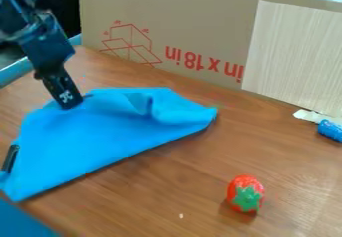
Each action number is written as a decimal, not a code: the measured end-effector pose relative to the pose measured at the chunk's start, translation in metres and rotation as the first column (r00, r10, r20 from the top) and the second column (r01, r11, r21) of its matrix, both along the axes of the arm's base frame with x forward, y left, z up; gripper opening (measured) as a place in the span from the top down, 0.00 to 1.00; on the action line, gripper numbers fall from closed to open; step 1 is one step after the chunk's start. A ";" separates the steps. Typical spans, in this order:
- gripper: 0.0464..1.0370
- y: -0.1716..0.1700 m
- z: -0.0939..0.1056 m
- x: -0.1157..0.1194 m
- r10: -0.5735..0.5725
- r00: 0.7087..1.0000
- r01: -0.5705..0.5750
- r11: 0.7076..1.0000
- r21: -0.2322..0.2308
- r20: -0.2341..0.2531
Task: Fold the blue cloth with a figure on it from bottom right to top left
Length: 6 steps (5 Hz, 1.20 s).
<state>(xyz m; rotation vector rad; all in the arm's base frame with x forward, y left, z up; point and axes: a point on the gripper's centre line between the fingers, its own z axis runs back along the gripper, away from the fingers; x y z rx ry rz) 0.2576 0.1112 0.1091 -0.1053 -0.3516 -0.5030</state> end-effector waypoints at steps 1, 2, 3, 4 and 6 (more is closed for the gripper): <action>0.99 0.015 -0.004 0.020 -0.015 1.000 0.015 1.000 -0.001 -0.007; 0.99 0.027 -0.009 0.037 -0.044 0.999 0.044 0.999 -0.011 -0.020; 0.99 0.038 -0.012 0.055 -0.041 0.999 0.040 0.999 -0.024 -0.015; 0.99 0.052 -0.017 0.069 -0.009 1.000 0.009 0.999 -0.044 -0.013; 0.98 0.067 -0.012 0.087 0.009 1.000 -0.008 0.999 -0.044 0.004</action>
